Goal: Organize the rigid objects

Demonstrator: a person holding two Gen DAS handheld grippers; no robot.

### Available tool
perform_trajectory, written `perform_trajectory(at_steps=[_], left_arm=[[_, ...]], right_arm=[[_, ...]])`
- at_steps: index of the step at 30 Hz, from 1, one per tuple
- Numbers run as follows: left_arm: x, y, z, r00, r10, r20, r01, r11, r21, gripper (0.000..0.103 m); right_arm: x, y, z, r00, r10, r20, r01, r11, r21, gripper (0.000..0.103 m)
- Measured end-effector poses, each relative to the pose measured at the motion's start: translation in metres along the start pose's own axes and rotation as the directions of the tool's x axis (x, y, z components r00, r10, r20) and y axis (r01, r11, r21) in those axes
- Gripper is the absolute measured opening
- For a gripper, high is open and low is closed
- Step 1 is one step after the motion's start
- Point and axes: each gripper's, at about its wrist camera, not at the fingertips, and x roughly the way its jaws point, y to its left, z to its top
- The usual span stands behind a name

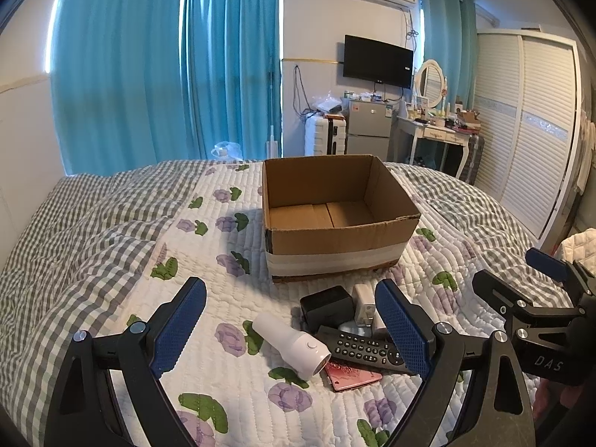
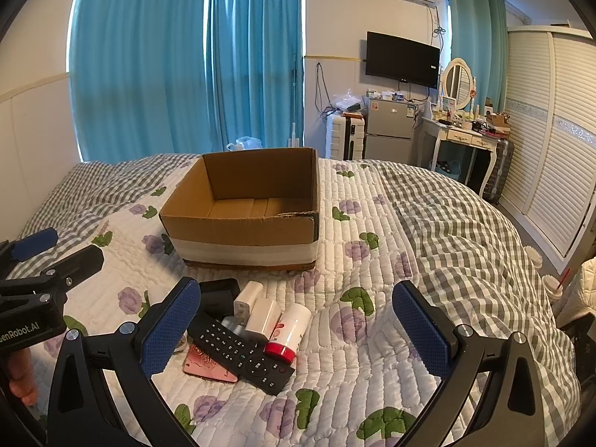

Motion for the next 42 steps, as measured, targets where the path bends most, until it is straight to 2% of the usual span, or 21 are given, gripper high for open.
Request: perform_trajectory(at_steps=[32, 37, 42], left_arm=[[0.001, 0.003, -0.001, 1.0, 0.014, -0.004, -0.014, 1.0, -0.013, 0.094], [0.009, 0.002, 0.002, 0.998, 0.045, -0.049, -0.045, 0.999, 0.003, 0.094], [0.023, 0.005, 0.014, 0.993, 0.092, -0.076, -0.091, 0.996, 0.02, 0.094]], right_arm=[[-0.001, 0.002, 0.001, 1.0, 0.002, -0.002, -0.002, 1.0, -0.013, 0.103], [0.001, 0.005, 0.007, 1.0, -0.002, -0.027, 0.001, 0.999, -0.033, 0.103], [0.002, 0.007, 0.032, 0.999, -0.023, -0.027, 0.021, 0.996, -0.092, 0.103]])
